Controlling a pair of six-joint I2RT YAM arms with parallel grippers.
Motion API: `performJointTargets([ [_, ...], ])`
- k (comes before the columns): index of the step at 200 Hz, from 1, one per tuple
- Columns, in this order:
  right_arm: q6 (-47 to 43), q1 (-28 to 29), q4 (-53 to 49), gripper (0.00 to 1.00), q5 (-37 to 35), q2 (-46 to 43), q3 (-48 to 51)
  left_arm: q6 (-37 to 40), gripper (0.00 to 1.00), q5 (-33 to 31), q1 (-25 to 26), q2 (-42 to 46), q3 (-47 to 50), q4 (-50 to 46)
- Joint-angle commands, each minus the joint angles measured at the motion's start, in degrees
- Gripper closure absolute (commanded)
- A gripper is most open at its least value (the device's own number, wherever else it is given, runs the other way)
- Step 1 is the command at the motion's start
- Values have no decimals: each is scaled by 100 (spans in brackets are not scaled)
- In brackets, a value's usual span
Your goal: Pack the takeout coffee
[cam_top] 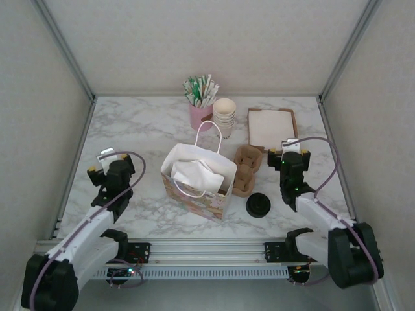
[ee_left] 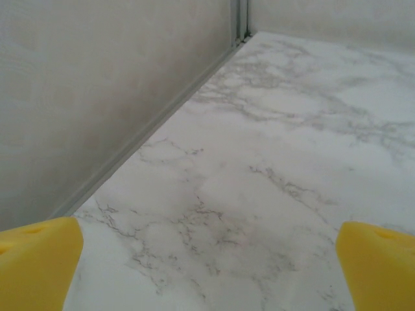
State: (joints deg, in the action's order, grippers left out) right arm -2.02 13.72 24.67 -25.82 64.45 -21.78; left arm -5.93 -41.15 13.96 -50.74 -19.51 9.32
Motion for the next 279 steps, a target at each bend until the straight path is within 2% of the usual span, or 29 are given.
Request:
performJointTargets([
  [1,442,-233,877,1,-4,510,91,233,0,305,-120,-492,165,995],
  [27,462,-380,1232,1,-101,1108,90,310,0,414,-169,-1103,253,1644],
  [36,485,-393,1297,1,-222,1205,71,359,0,508,-186,-1193,183,1576],
  [55,488,-444,1508,1,-89,1260,116,491,0,739,-237,-1315,270,2029],
  [80,365,-449,1644,1,331,1426,39,596,0,1139,-366,-1537,182,2180],
  [108,254,-459,2416,1,454,2142,30,847,0,1477,-415,-1924,90,2566],
  [118,361,-530,1959,1,600,2099,-161,920,0,1619,-422,-2051,32,2625],
  [160,418,-657,1814,1,841,2175,-248,1189,0,2198,-446,-2595,-153,3111],
  [185,413,-756,1994,1,1205,2219,-183,1160,0,2675,-453,-2926,-429,3045],
  [193,378,-777,2214,1,1335,2310,-97,1147,0,2895,-471,-3127,-384,3340],
  [201,323,-785,2571,1,1439,2425,24,1140,0,2777,-471,-3274,-405,3533],
  [207,332,-783,2409,1,1443,2370,4,1043,0,2790,-521,-3229,-506,3232],
  [231,326,-790,2467,1,1457,2395,7,813,0,2693,-684,-3466,-745,3034],
  [248,325,-790,2430,1,1457,2389,-8,577,0,2985,-932,-3537,-793,2989],
  [279,325,-785,2446,1,1454,2395,0,455,0,2861,-1000,-3547,-558,3429],
])
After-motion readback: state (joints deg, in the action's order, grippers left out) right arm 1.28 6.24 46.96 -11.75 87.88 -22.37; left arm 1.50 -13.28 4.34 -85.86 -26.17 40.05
